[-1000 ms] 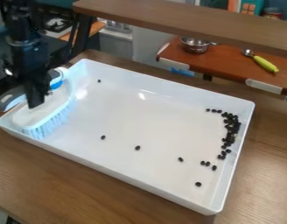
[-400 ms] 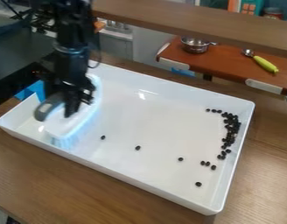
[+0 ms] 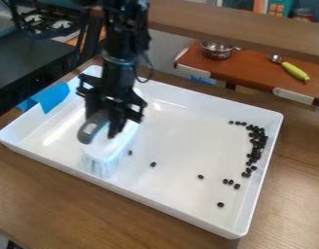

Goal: Sweep into pile

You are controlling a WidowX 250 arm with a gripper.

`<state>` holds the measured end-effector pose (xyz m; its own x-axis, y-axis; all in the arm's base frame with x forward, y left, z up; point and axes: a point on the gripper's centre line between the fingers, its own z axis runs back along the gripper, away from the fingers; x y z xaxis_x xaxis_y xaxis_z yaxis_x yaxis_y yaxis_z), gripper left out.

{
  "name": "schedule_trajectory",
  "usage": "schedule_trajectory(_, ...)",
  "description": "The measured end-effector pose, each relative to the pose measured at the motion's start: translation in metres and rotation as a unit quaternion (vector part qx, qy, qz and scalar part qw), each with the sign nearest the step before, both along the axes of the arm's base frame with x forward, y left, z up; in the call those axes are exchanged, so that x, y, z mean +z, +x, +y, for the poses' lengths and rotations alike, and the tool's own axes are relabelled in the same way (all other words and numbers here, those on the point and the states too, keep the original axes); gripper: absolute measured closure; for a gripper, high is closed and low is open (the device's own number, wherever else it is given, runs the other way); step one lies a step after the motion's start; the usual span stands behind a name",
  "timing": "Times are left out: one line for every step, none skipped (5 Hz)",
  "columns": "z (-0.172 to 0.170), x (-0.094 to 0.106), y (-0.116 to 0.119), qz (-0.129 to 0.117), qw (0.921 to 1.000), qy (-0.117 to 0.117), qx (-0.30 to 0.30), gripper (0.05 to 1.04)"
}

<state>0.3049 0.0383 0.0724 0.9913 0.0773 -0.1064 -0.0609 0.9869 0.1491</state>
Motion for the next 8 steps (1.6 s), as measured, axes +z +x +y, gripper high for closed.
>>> schedule_trajectory(-0.032,-0.003,0.004,0.001,1.0,-0.005,0.003,0.591)
schedule_trajectory(-0.054,-0.007,0.008,0.003,1.0,-0.001,0.007,0.592)
schedule_trajectory(-0.077,-0.012,0.009,0.006,0.9998,-0.011,0.016,0.592)
schedule_trajectory(-0.101,-0.012,0.013,0.012,0.9994,-0.025,0.023,0.592)
schedule_trajectory(-0.113,-0.01,0.02,0.01,0.9984,-0.047,0.032,0.592)
schedule_trajectory(-0.127,-0.012,0.023,0.004,0.9951,-0.094,0.03,0.592)
schedule_trajectory(-0.14,-0.015,0.028,-0.014,0.9883,-0.15,0.027,0.592)
schedule_trajectory(-0.15,-0.021,0.028,-0.025,0.9814,-0.189,0.024,0.592)
